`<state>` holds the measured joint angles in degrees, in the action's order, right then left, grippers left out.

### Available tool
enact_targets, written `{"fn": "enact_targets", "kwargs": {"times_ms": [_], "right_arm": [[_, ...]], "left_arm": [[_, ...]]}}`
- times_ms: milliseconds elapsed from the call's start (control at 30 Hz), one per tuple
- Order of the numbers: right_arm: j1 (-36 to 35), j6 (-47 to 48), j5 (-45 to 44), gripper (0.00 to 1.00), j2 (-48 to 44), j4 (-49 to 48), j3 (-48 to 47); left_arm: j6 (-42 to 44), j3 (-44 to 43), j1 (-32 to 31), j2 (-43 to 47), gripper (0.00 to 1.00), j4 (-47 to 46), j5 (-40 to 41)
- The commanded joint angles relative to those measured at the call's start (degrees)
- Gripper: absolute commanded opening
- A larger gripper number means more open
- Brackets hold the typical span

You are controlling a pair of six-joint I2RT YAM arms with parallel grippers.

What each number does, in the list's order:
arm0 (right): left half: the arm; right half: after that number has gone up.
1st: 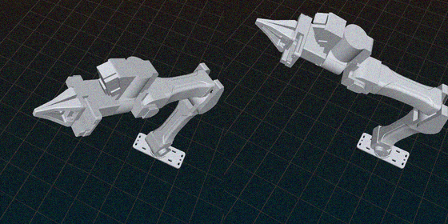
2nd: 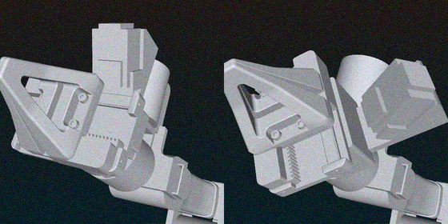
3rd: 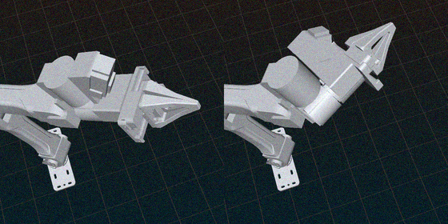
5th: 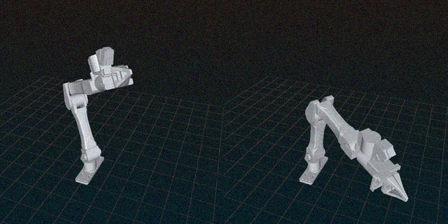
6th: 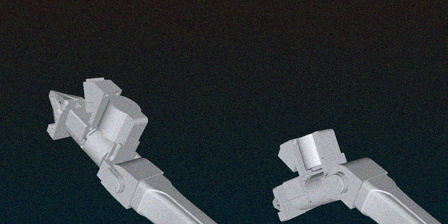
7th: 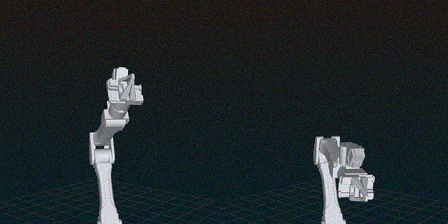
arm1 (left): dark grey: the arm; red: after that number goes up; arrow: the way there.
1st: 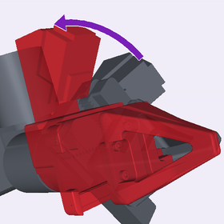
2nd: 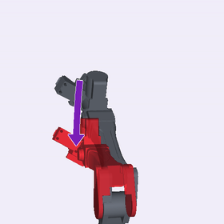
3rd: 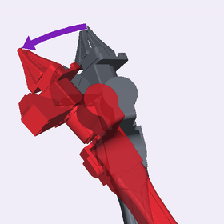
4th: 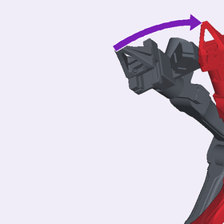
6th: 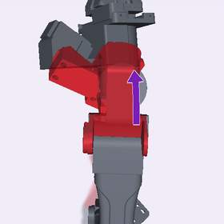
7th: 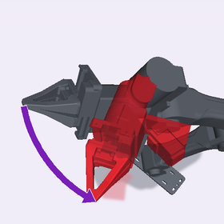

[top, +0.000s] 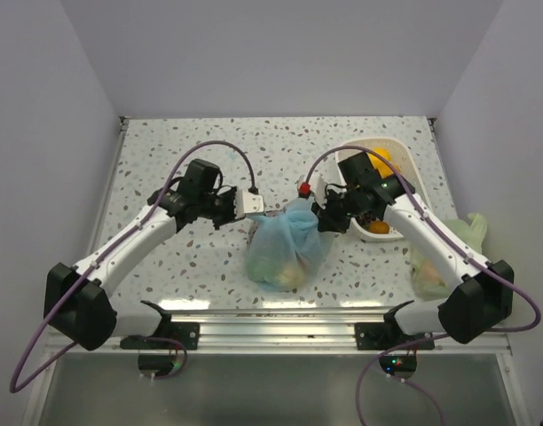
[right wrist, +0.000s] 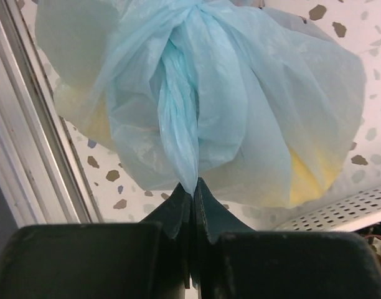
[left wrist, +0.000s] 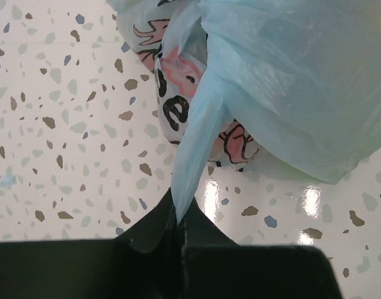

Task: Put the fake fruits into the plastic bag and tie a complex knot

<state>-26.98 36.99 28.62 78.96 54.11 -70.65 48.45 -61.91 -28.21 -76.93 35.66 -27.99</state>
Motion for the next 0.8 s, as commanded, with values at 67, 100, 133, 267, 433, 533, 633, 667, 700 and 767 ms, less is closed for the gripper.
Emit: {"fn": "enact_targets", "kwargs": {"times_ms": [67,100,133,267,433,533,633,667,700,767], "right_arm": [[2.89,3.08,-12.44,0.0,-4.43,0.3,3.59],[3.6,3.35,-12.8,0.0,-4.6,0.12,3.94],[5.26,3.87,-12.98,0.0,-4.52,-0.31,4.64],[9.48,5.98,-14.2,0.0,-4.16,-1.72,6.66],[12.48,8.35,-17.28,0.0,-4.08,-5.41,11.14],[14.32,9.49,-17.81,0.0,-3.64,-7.08,13.34],[16.43,10.64,-18.34,0.0,-2.85,-8.23,15.18],[16.96,10.9,-18.43,0.0,-2.24,-8.75,15.45],[17.92,11.17,-18.43,0.0,-2.06,-8.84,15.89],[18.37,11.35,-18.34,0.0,-1.44,-9.54,16.25]], "left_arm": [[-2.92,4.86,6.74,7.31,0.0,-3.75,8.12],[-3.01,5.48,7.98,7.66,0.0,-4.1,8.21],[-2.75,6.53,9.21,7.93,0.0,-4.02,7.78],[-0.64,10.22,14.48,9.16,0.0,-4.1,7.33],[1.21,14.53,18.0,8.2,0.0,-6.92,7.42],[2.96,15.76,21.08,6.97,0.0,-7.8,7.16],[4.81,16.29,24.07,5.83,0.0,-7.89,6.81],[5.25,16.47,25.21,5.65,0.0,-7.97,6.72],[5.95,16.64,25.65,5.47,0.0,-7.89,6.54],[6.31,16.82,26.18,5.21,0.0,-7.97,6.54]]}}
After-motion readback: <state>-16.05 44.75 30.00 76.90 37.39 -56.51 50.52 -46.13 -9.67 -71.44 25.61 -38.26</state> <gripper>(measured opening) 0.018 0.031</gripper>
